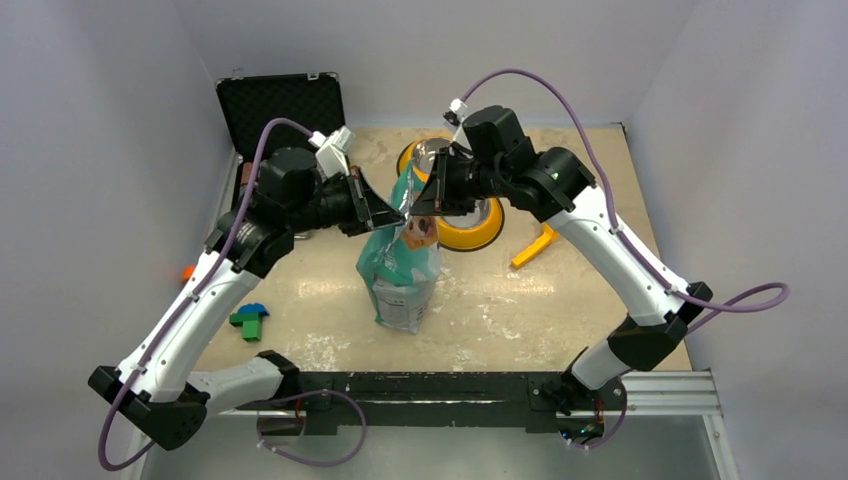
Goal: Serve the pet food
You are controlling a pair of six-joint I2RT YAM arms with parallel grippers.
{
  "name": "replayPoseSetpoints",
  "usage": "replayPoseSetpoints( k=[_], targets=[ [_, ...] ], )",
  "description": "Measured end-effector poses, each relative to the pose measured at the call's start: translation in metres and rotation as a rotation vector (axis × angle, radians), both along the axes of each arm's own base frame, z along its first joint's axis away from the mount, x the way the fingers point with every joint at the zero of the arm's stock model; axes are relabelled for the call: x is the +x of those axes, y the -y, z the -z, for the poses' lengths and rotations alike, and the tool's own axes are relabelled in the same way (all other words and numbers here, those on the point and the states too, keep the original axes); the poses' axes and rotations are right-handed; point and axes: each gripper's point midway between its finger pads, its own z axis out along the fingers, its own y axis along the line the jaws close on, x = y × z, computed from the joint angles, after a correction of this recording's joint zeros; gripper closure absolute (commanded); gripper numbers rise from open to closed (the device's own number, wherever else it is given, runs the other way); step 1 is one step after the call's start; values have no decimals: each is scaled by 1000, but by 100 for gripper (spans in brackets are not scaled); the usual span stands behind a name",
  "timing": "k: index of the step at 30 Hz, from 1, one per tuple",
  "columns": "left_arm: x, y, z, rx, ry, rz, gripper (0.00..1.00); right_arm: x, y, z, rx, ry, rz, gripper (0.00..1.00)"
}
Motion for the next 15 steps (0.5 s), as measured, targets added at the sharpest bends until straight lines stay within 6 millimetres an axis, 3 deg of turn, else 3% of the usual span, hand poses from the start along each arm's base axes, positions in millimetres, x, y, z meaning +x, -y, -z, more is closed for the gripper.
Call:
replayPoseSetpoints(
  k=[5,9,13,15],
  targets=[
    [6,-24,6,132,58,-142,100,5,1,12,-71,51,61,100],
    [11,-51,-9,182,132,-266,100,8,16,28,-201,101,118,100],
    [11,-58,-15,180,157,-298,100,9,18,30,-232,127,113,100],
    [11,-57,-15,181,160,-293,100,7,15,28,-217,129,83,59]
  ],
)
